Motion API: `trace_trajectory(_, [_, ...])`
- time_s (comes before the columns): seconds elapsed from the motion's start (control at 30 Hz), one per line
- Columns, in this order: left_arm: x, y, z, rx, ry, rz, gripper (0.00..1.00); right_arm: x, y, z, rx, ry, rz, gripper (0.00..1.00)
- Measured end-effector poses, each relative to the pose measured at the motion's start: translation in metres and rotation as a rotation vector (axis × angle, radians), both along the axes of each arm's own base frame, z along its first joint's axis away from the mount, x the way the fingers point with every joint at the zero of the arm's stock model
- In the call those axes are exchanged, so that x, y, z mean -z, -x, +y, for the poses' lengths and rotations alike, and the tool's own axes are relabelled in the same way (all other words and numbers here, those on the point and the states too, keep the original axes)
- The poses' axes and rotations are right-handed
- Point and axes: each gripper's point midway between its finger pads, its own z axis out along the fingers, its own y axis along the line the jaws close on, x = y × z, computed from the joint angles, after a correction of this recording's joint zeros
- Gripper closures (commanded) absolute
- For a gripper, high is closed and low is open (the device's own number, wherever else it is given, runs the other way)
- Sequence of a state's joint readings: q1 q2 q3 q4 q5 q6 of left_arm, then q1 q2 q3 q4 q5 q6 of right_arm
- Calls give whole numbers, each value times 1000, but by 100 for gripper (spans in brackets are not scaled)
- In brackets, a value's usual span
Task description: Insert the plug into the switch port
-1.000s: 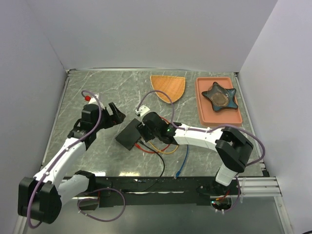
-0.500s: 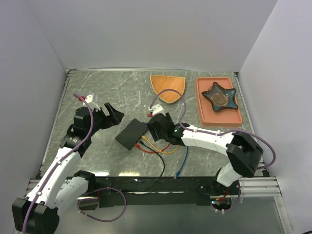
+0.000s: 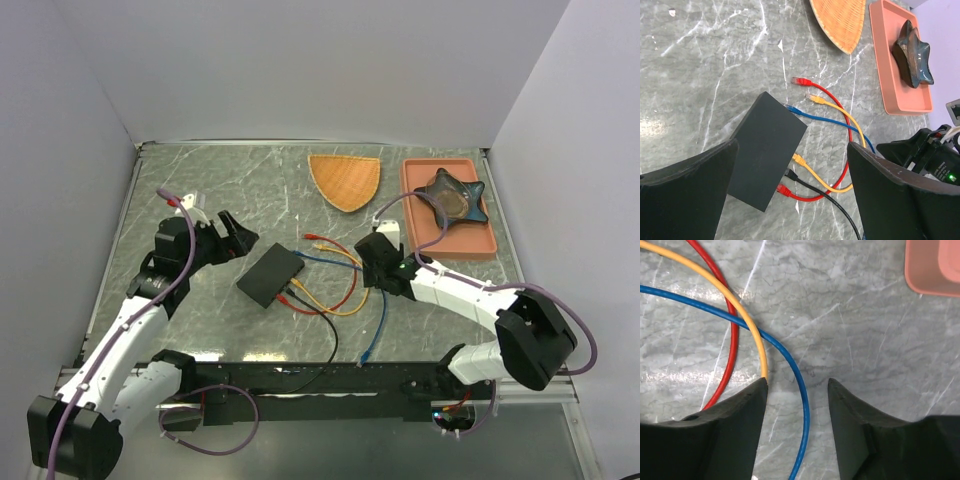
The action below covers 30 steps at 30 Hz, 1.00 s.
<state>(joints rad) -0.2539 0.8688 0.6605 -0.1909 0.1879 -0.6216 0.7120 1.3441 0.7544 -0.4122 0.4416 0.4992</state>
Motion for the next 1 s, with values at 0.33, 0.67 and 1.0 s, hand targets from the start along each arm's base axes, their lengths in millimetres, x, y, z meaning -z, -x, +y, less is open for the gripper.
trace_trajectory(0.33, [2,0,-4,21,6,10,4,31,11,-7,41,29,120,49])
trace_trajectory(0.67, [2,1,-5,29,5,9,4,39,12,-16,87,24,180,100])
trace_trajectory(1.0, [2,2,-5,31,3,8,4,36,9,-22,111,-12,189,100])
